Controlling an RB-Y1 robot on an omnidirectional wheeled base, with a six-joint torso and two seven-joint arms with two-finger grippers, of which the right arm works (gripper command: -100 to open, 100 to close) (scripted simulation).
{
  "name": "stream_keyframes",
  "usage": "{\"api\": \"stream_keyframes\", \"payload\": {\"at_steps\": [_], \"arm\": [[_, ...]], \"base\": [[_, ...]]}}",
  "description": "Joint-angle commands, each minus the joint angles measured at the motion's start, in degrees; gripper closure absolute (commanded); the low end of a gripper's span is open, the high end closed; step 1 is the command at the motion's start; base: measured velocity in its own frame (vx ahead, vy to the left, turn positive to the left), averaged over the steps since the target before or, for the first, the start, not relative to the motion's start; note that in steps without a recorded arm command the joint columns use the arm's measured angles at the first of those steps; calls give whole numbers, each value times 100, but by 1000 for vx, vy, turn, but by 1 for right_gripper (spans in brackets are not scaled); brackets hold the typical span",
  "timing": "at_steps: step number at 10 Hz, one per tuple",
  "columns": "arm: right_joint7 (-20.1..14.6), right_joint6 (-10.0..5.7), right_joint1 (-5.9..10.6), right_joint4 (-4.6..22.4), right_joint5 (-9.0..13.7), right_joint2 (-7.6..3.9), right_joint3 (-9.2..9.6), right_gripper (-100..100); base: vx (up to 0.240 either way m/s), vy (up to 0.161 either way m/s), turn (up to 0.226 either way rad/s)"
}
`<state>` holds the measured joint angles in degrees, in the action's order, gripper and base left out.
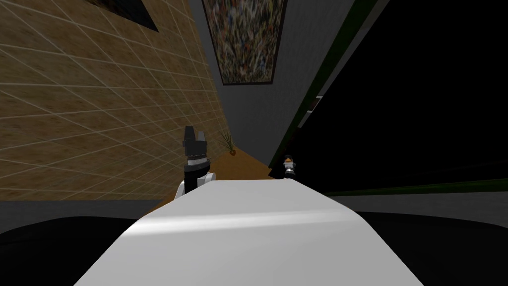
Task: Pull the door open
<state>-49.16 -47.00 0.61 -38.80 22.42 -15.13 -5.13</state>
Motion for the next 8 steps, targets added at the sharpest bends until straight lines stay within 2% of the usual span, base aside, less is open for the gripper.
{"api": "stream_keyframes", "payload": {"at_steps": [1, 8], "arm": [[-286, -20, 6, -16, 48, 1, -1, 100], [-1213, -13, 5, -19, 183, 3, 5, 100]], "base": [[-33, -4, 56], [-40, -7, 49]]}}
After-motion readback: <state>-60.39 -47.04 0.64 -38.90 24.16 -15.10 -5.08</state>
